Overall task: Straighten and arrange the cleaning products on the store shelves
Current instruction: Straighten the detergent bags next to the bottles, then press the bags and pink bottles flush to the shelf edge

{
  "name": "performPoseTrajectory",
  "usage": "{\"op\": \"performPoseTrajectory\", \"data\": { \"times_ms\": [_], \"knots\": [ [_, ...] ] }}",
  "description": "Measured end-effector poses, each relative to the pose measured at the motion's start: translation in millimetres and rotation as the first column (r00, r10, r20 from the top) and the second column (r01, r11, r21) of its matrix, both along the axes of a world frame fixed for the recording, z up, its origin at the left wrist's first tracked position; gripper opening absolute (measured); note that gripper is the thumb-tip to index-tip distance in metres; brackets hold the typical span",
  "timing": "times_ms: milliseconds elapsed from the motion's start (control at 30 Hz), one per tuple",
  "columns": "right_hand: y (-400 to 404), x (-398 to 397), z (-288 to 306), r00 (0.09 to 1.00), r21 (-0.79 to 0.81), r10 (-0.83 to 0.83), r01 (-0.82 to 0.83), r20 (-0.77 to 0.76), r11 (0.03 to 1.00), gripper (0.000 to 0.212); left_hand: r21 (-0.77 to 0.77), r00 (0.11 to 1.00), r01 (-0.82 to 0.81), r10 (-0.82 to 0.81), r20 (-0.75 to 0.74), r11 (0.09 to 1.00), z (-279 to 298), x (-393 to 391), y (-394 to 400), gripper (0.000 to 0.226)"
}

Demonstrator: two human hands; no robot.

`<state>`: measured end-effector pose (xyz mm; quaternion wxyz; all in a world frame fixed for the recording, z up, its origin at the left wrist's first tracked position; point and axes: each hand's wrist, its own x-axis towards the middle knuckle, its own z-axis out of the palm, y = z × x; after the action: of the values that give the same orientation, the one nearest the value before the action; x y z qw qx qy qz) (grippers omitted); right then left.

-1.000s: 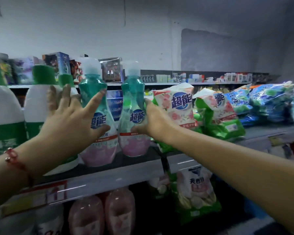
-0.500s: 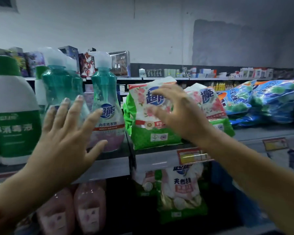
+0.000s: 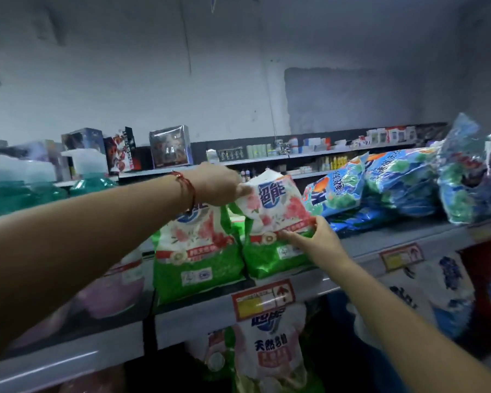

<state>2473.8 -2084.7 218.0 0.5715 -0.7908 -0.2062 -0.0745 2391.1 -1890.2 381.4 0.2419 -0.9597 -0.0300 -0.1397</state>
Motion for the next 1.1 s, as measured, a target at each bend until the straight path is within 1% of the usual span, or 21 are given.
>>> {"op": "performPoseTrajectory", "data": {
  "times_ms": [67,133,200,233,267,333,400,433,500,533,567,600,633,667,733,833,900,967,1033,1067,1100],
  "knots": [
    [0.2,-5.7,-3.2,0.998,-0.006,0.056,-0.056,0.027,0.998,0.120,-0.072,0.994,-0.024,0.016,-0.112,0.997,2.3,10.3,2.6,0.058],
    [-1.5,-11.7,-0.1,0.995,-0.035,0.097,-0.096,0.036,0.995,0.110,-0.126,0.991,-0.046,0.029,-0.128,0.991,1.8,18.6,1.7,0.050],
    [-2.4,-12.6,-1.1,0.993,-0.047,0.106,-0.103,0.051,0.994,0.087,-0.210,0.997,0.003,-0.018,-0.072,0.978,2.4,21.8,-1.8,0.032],
    [-2.3,-13.1,-2.3,0.993,-0.054,0.100,-0.097,0.057,0.994,0.080,-0.227,0.998,0.050,-0.056,-0.022,0.973,4.2,22.1,-2.6,0.024],
    [-1.4,-12.7,-4.1,0.993,-0.055,0.091,-0.087,0.070,0.995,0.080,-0.222,0.995,0.100,-0.092,0.049,0.970,7.0,22.9,-1.2,0.018],
    [3.1,-10.6,-7.9,0.992,-0.071,0.060,-0.053,0.109,0.996,0.087,-0.170,0.971,0.169,-0.134,0.197,0.971,10.8,25.9,5.7,0.012],
    [7.4,-15.4,-8.4,0.986,-0.167,0.034,-0.006,0.165,0.986,0.096,-0.091,0.953,0.170,-0.140,0.269,0.981,5.4,30.6,12.5,0.014],
    [8.5,-19.6,-7.0,0.983,-0.224,0.016,0.025,0.181,0.974,0.100,-0.040,0.941,0.178,-0.158,0.299,0.983,0.6,32.5,14.4,0.016],
    [9.0,-21.6,-7.2,0.980,-0.273,0.000,0.055,0.197,0.960,0.100,0.116,0.898,0.228,-0.255,0.358,0.967,-11.0,28.5,10.4,0.020],
    [8.7,-20.1,-7.8,0.979,-0.278,0.006,0.052,0.206,0.959,0.098,0.177,0.877,0.275,-0.322,0.358,0.945,-17.7,23.4,6.6,0.027],
    [8.2,-19.0,-8.6,0.976,-0.285,0.015,0.049,0.218,0.957,0.098,0.206,0.867,0.329,-0.381,0.322,0.922,-27.3,15.9,2.3,0.037],
    [7.2,-19.2,-7.8,0.973,-0.297,0.019,0.053,0.232,0.953,0.098,0.229,0.880,0.352,-0.404,0.248,0.907,-37.9,7.6,-2.0,0.050],
    [7.2,-19.2,-8.2,0.972,-0.315,0.015,0.062,0.236,0.947,0.097,0.258,0.915,0.328,-0.374,0.153,0.909,-50.2,-1.3,-4.8,0.063],
    [7.3,-19.1,-8.7,0.970,-0.338,0.008,0.077,0.242,0.938,0.098,0.281,0.951,0.269,-0.300,0.073,0.921,-62.1,-11.5,-5.2,0.072],
    [7.2,-20.5,-9.5,0.968,-0.393,-0.001,0.102,0.250,0.914,0.099,0.270,0.985,0.162,-0.171,0.009,0.949,-80.3,-25.9,1.7,0.075],
    [4.5,-21.1,-10.5,0.966,-0.460,-0.001,0.125,0.260,0.879,0.104,0.236,0.993,0.080,-0.097,0.061,0.969,-96.4,-43.6,0.1,0.069],
    [1.4,-25.2,-12.1,0.937,-0.532,0.002,0.197,0.350,0.824,0.104,0.172,0.994,0.043,-0.060,0.096,0.984,-115.6,-63.4,-4.1,0.072],
    [-1.6,-36.0,-20.3,0.856,-0.547,0.059,0.274,0.514,0.791,0.095,0.081,0.976,0.027,-0.043,0.211,0.996,-143.8,-92.7,4.2,0.074],
    [-2.6,-53.2,-32.9,0.749,-0.554,0.177,0.288,0.639,0.781,0.085,-0.056,0.935,-0.025,0.043,0.353,0.998,-170.6,-125.0,18.8,0.073],
    [-0.6,-60.2,-40.8,0.730,-0.585,0.225,0.283,0.645,0.760,0.083,-0.121,0.918,-0.056,0.099,0.385,0.991,-182.5,-136.7,25.1,0.071],
    [3.1,-67.5,-47.1,0.745,-0.619,0.247,0.270,0.620,0.738,0.083,-0.161,0.907,-0.068,0.128,0.401,0.985,-194.9,-144.0,29.5,0.070]
  ]
}}
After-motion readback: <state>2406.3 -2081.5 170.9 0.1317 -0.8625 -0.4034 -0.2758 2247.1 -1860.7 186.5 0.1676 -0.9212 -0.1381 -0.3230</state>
